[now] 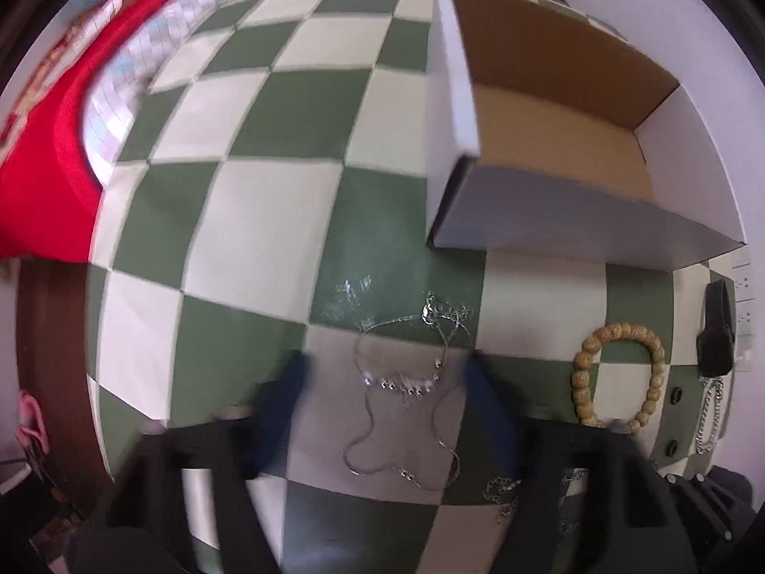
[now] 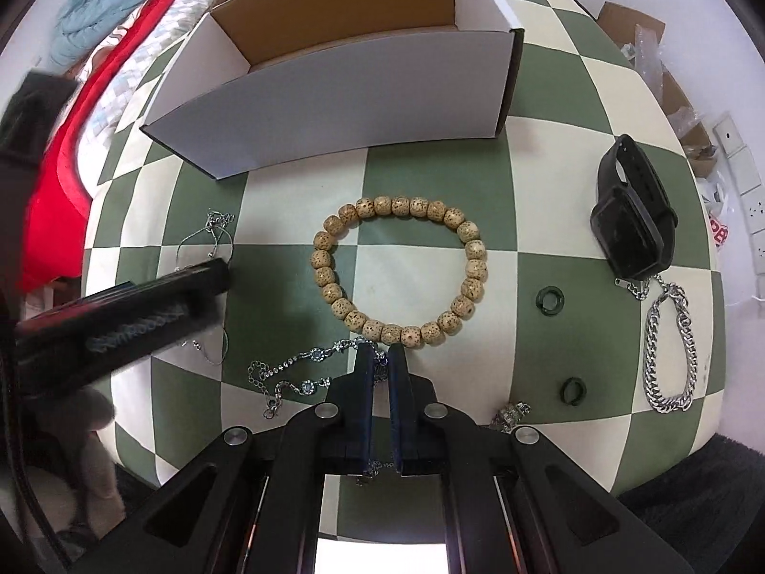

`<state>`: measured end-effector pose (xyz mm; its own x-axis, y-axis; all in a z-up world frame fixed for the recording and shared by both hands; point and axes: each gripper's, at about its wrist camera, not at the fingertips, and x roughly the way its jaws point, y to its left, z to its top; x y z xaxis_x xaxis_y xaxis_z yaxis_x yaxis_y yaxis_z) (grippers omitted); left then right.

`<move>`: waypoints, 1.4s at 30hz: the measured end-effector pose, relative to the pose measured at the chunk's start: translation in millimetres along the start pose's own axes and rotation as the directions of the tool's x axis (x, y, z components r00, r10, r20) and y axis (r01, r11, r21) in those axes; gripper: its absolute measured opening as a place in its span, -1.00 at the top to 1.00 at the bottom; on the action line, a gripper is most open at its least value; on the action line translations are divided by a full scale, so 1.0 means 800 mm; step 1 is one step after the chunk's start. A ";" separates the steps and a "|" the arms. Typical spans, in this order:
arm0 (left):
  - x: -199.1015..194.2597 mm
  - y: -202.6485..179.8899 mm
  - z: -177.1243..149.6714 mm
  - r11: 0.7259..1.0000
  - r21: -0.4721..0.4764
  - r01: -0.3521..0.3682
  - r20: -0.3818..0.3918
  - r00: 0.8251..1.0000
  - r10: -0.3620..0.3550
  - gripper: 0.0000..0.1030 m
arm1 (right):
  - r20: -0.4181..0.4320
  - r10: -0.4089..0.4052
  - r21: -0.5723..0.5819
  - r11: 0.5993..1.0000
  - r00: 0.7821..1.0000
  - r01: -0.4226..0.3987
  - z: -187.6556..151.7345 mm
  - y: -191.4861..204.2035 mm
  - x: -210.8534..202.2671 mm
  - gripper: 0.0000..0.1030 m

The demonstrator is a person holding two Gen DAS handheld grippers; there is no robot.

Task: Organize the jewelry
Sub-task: 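Close the right tool on the thin silver chain beside the wooden bead bracelet, then lift the silver earrings with the left tool while the right tool lifts the chain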

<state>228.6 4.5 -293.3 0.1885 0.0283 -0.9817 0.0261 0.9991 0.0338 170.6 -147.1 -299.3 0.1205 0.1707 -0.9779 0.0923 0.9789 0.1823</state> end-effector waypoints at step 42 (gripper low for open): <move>-0.021 0.076 -0.016 0.987 -0.124 0.098 -0.052 0.993 -0.105 -0.01 | 0.121 0.178 0.027 0.983 0.977 -0.182 0.027 -0.006 -0.113 0.90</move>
<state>214.4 65.5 -277.3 0.1335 -0.0751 -0.9882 -0.0778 0.9933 -0.0860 180.5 -169.4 -209.5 0.2540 0.3271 -0.9102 0.0952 0.9280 0.3601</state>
